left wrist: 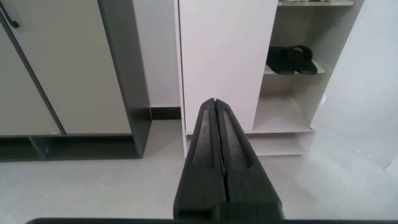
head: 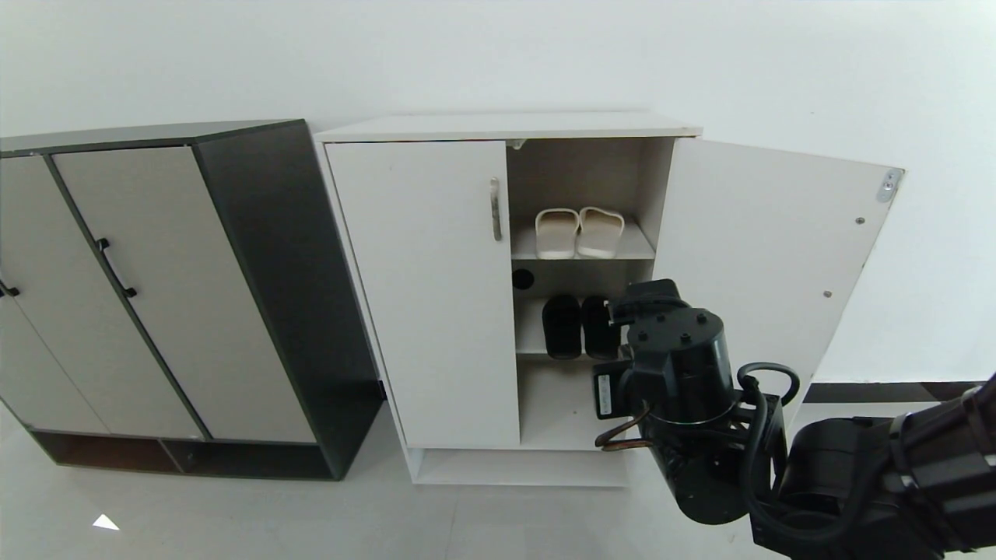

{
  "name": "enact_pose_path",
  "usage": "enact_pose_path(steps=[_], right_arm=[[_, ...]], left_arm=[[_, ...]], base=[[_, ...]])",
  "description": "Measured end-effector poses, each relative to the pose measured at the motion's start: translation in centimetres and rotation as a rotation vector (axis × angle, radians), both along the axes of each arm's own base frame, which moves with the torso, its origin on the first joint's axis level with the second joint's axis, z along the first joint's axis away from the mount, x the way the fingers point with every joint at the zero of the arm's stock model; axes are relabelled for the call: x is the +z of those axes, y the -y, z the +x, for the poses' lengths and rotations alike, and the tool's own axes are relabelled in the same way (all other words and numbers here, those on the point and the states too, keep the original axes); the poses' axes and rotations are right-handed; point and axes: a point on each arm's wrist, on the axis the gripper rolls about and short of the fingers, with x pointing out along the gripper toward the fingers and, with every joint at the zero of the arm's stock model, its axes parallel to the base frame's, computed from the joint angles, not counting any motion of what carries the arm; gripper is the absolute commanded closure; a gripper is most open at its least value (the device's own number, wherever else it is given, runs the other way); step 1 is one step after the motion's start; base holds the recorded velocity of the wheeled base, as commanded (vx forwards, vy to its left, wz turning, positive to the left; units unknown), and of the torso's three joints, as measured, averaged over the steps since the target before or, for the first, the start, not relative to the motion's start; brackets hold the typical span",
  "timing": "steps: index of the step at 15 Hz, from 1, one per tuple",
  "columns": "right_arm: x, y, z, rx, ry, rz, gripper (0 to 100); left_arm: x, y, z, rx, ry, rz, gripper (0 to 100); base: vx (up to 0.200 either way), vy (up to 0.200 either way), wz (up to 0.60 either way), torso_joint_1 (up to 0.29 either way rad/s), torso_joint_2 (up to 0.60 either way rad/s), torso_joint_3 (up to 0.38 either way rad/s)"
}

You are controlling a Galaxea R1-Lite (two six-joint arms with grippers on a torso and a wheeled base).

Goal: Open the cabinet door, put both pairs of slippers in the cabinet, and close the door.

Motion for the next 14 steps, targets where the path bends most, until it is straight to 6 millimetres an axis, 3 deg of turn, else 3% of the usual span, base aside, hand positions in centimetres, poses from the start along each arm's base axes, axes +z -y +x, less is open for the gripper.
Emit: enact_pose_path(steps=[3, 14], right_arm=[[-0.07, 0.06, 0.09, -0.003, -0.001, -0.001, 100], [-0.27, 0.01, 0.21, -0.002, -0.006, -0.005, 100]], left_arm=[[0.04, 0.0, 0.0, 0.0, 0.003, 0.0, 100], [0.0, 0.0, 0.0, 0.0, 0.0, 0.0, 100]], base=[[0.0, 0.0, 0.0, 0.013, -0.09, -0.127], [0.0, 0.0, 0.0, 0.1, -0.45, -0.334]])
